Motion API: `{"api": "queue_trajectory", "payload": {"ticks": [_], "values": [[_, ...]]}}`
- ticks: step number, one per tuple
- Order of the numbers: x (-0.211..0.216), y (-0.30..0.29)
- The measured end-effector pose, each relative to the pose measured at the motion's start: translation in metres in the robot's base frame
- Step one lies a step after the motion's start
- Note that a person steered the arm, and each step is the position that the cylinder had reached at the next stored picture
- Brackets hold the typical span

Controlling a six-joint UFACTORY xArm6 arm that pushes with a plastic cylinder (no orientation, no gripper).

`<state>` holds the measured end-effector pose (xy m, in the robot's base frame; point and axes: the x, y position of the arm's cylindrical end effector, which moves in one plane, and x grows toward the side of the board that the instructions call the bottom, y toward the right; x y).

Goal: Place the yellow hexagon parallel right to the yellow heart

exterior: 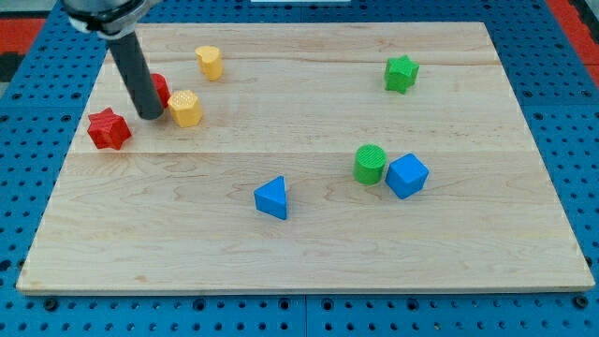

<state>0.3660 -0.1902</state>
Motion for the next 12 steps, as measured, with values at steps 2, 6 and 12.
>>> {"api": "queue_trajectory", "payload": {"ticks": [2, 6, 12], "values": [[-0.006, 0.060], [-0.004, 0.096], [-0.012, 0.372]]}}
